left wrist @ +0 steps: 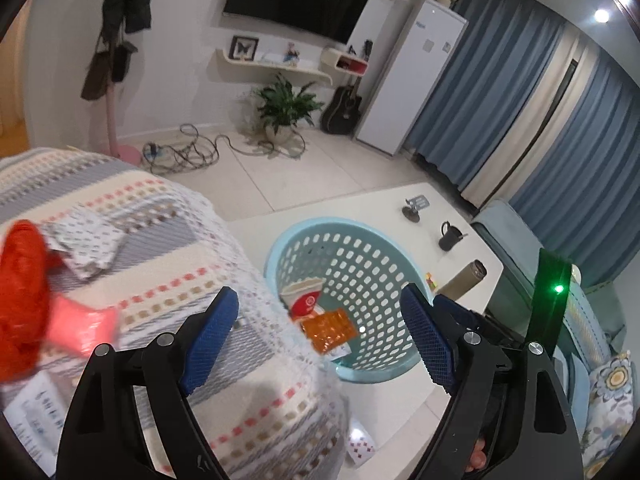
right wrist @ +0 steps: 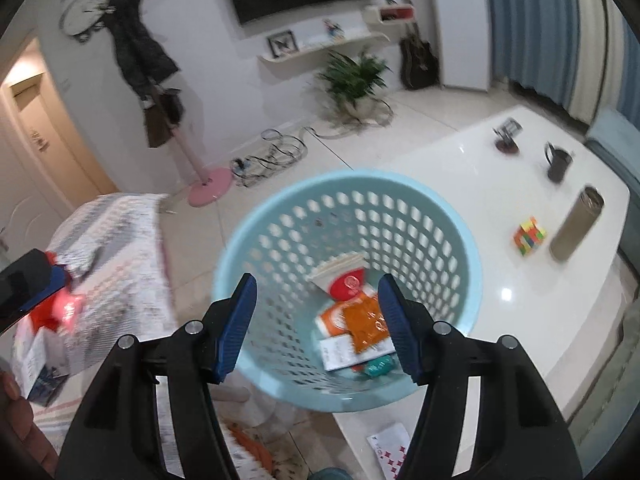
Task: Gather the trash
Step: 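Move both tools back over the trash pile on the bed, then grasp the white milk carton with the left tool while the right tool grasps the pink packet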
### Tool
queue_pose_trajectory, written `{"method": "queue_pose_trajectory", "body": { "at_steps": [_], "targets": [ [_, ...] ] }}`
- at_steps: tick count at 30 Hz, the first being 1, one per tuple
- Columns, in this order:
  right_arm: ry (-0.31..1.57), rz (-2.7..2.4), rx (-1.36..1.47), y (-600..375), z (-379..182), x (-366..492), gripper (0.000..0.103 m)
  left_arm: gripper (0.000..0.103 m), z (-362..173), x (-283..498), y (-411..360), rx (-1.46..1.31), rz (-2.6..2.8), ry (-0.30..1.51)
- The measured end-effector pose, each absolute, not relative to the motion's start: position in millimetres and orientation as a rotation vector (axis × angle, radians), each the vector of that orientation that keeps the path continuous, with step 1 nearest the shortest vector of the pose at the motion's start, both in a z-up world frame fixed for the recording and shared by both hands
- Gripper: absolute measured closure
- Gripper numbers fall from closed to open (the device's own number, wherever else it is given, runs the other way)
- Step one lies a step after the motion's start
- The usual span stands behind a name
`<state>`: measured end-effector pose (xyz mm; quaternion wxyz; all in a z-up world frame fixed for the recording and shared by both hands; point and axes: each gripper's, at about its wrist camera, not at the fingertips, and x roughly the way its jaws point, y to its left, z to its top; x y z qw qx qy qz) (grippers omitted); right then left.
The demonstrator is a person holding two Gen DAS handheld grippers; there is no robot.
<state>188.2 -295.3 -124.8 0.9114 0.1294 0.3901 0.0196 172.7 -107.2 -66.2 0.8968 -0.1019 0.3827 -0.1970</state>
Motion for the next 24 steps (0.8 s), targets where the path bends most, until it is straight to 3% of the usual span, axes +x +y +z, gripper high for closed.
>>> {"method": "queue_pose_trajectory", "body": {
  "at_steps": [10,15,24],
  "targets": [
    [0.7,0.198,0.149,-220,-84,155,0.044,0.022,-39,109,-38,-0.231,-0.322,0.674],
    [0.723,0.261,0.1,-173,-93,144,0.038,0.02,-49,80,17,-0.259,-0.24,0.674],
    [0.777,0.304,0.019,-104,-122,141,0.038,0.02,-86,57,98,-0.368,-0.066,0.743]
  ]
}}
